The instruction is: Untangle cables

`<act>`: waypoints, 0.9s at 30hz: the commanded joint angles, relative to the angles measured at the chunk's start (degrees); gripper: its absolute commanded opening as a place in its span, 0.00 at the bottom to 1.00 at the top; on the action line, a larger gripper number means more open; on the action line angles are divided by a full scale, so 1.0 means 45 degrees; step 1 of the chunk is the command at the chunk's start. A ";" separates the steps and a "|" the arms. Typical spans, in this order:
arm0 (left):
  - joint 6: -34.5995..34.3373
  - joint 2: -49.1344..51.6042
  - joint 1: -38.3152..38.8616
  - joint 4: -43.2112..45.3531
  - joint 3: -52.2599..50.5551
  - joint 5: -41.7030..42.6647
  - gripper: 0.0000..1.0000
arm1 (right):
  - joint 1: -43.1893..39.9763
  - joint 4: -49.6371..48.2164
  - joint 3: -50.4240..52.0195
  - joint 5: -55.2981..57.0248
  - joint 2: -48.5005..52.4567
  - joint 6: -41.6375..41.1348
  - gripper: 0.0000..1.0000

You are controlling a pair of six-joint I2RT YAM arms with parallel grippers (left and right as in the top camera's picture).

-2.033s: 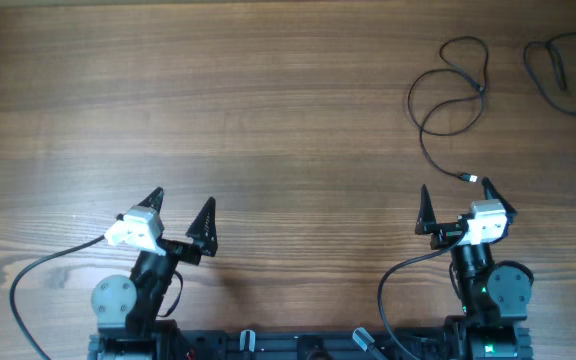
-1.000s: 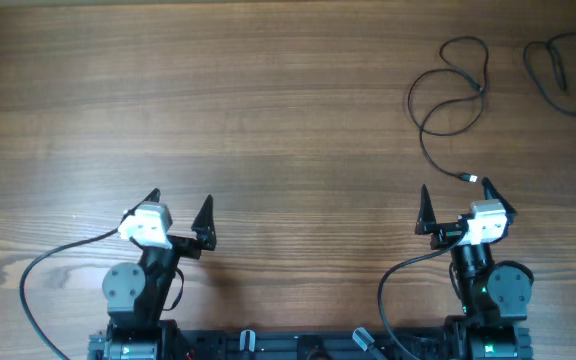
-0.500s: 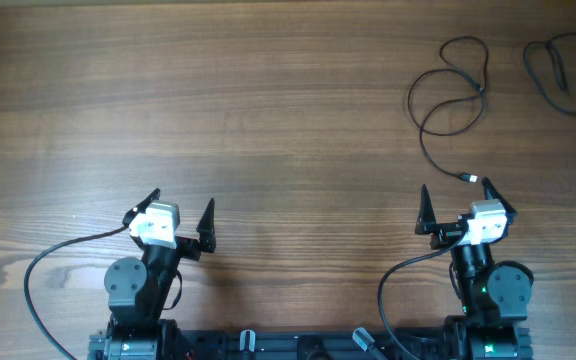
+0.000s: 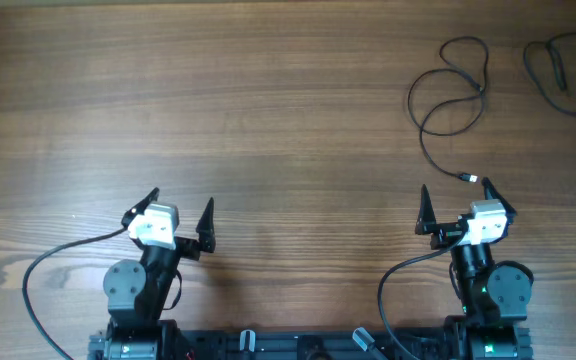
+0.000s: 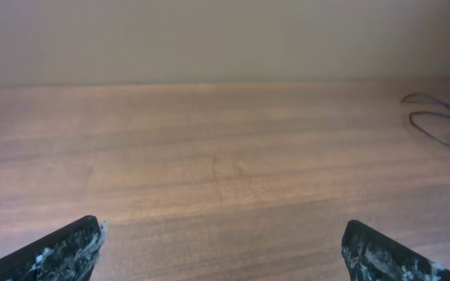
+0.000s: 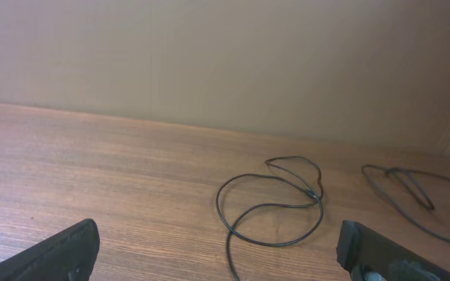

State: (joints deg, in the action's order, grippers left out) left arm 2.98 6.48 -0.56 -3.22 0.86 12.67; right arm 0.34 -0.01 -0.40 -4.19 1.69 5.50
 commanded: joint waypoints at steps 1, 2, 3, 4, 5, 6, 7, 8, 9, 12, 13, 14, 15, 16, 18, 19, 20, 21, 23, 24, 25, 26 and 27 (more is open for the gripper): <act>0.0291 -0.0554 -0.0107 0.0010 -0.0117 -0.0029 1.00 | 0.0053 -0.0019 0.0024 0.0175 -0.0005 0.0112 1.00; 0.0287 -0.0617 -0.0107 0.0010 -0.0117 -0.0034 1.00 | 0.0053 -0.0019 0.0024 0.0175 -0.0005 0.0117 1.00; 0.0287 -0.0738 -0.0107 0.0015 -0.0117 -0.0034 1.00 | 0.0053 -0.0019 0.0024 0.0175 -0.0005 0.0112 1.00; 0.0287 -0.0835 -0.0107 0.0010 -0.0117 -0.0034 1.00 | 0.0053 -0.0019 0.0024 0.0175 -0.0005 0.0112 1.00; 0.0287 -0.0986 -0.0107 0.0010 -0.0117 -0.0029 1.00 | 0.0053 -0.0019 0.0024 0.0175 -0.0005 0.0112 1.00; 0.0287 -0.1171 -0.0107 0.0010 -0.0117 -0.0034 1.00 | 0.0053 -0.0019 0.0024 0.0175 -0.0005 0.0117 1.00; 0.0287 -0.1413 -0.0107 0.0019 -0.0117 -0.0029 1.00 | 0.0053 -0.0019 0.0024 0.0175 -0.0005 0.0112 1.00; 0.0287 -0.1394 -0.0107 0.0063 -0.0117 -0.0029 1.00 | 0.0053 -0.0019 0.0024 0.0175 -0.0005 0.0112 1.00; 0.0287 -0.1394 -0.0102 0.0010 -0.0117 -0.0034 1.00 | 0.0053 -0.0019 0.0024 0.0175 -0.0005 0.0112 1.00; 0.0287 -0.1394 -0.0107 0.0010 -0.0117 -0.0029 1.00 | 0.0053 -0.0019 0.0024 0.0175 -0.0005 0.0112 1.00; 0.0287 -0.1394 -0.0102 0.0010 -0.0117 -0.0029 1.00 | 0.0053 -0.0019 0.0024 0.0175 -0.0005 0.0117 1.00; 0.0287 -0.1394 -0.0102 0.0010 -0.0117 -0.0029 1.00 | 0.0053 -0.0019 0.0024 0.0175 -0.0005 0.0112 1.00; 0.0287 -0.1394 -0.0107 0.0005 -0.0117 -0.0029 1.00 | 0.0053 -0.0019 0.0024 0.0175 -0.0005 0.0112 1.00; 0.0287 -0.1394 -0.0107 0.0010 -0.0117 -0.0029 1.00 | 0.0053 -0.0019 0.0024 0.0175 -0.0005 0.0112 1.00; 0.0287 -0.1394 -0.0102 0.0010 -0.0117 -0.0029 1.00 | 0.0053 -0.0019 0.0024 0.0175 -0.0005 0.0112 1.00; 0.0287 -0.1394 -0.0102 0.0010 -0.0117 -0.0029 1.00 | 0.0053 -0.0019 0.0024 0.0175 -0.0005 0.0112 1.00; 0.0287 -0.1394 -0.0102 0.0010 -0.0117 -0.0029 1.00 | 0.0053 -0.0019 0.0024 0.0175 -0.0005 0.0112 1.00; 0.0287 -0.1394 -0.0107 0.0000 -0.0117 -0.0092 1.00 | 0.0053 -0.0019 0.0024 0.0175 -0.0005 0.0117 1.00; -0.0199 -0.1394 -0.0092 0.0005 -0.0117 0.0049 1.00 | 0.0053 -0.0019 0.0024 0.0175 -0.0005 0.0112 1.00; -0.0160 -0.1394 -0.0092 -0.0005 -0.0117 -0.0073 1.00 | 0.0053 -0.0019 0.0024 0.0175 -0.0005 0.0112 1.00; -0.0131 -0.1394 -0.0092 -0.0005 -0.0117 -0.0301 1.00 | 0.0053 -0.0019 0.0024 0.0175 -0.0005 0.0112 1.00; -0.0131 -0.1394 -0.0092 0.0000 -0.0117 -0.0364 1.00 | 0.0053 -0.0019 0.0024 0.0175 -0.0005 0.0112 1.00; -0.0131 -0.1394 -0.0092 -0.0005 -0.0117 -0.0364 1.00 | 0.0053 -0.0019 0.0024 0.0175 -0.0005 0.0117 1.00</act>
State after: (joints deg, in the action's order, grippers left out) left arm 2.72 0.84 -0.56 -3.20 0.86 12.40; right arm 0.34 -0.01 -0.40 -4.19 1.69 5.50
